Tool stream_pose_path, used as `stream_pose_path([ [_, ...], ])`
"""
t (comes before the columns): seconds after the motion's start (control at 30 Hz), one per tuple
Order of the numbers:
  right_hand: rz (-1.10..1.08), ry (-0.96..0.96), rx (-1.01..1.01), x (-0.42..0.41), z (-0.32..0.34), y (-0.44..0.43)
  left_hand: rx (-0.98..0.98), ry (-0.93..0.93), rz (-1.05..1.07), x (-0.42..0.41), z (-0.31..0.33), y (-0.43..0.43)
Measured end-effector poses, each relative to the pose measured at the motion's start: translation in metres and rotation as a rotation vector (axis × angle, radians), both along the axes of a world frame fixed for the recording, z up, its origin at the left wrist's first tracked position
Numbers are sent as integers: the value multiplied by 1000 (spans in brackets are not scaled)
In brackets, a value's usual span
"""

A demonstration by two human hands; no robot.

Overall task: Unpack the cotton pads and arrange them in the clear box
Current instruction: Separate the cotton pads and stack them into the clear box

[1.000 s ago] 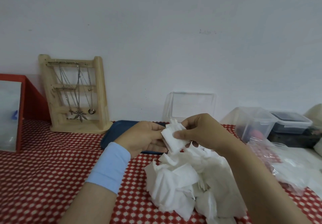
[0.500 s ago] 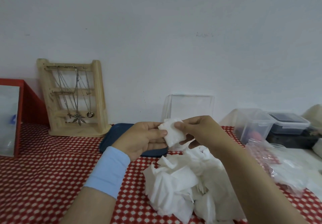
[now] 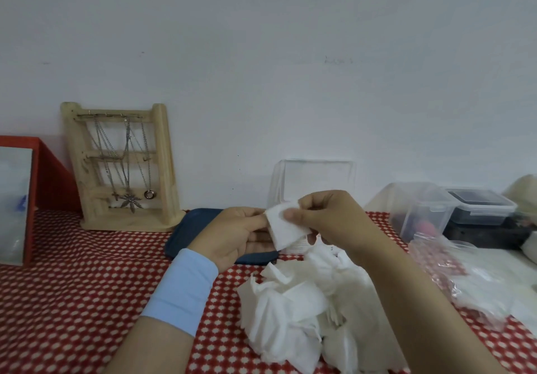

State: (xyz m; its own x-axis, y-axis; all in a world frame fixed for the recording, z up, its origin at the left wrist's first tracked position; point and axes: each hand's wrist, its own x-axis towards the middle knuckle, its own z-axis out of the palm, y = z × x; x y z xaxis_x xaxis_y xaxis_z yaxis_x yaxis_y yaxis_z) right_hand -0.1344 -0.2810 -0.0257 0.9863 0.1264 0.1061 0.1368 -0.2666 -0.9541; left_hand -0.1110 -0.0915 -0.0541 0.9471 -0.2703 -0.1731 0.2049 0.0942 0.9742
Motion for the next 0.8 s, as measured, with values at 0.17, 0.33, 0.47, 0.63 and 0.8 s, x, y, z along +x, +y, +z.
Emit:
stream_pose_path([
  [0.17, -120, -7, -91, 5, -8, 5, -5, -12, -37, -2, 3, -1],
  [0.33, -182, -44, -223, 11, -15, 7, -31, 47, -105, -4, 7, 1],
  [0.47, -86, 52, -44, 11, -16, 6, 128, -94, -153, -2, 4, 8],
  [0.63, -136, -77, -248, 10, -16, 7, 233, -127, 26, 9, -3, 15],
  [0.8, 187, 26, -817, 1, -25, 20, 96, -89, 243, 14, -7, 27],
])
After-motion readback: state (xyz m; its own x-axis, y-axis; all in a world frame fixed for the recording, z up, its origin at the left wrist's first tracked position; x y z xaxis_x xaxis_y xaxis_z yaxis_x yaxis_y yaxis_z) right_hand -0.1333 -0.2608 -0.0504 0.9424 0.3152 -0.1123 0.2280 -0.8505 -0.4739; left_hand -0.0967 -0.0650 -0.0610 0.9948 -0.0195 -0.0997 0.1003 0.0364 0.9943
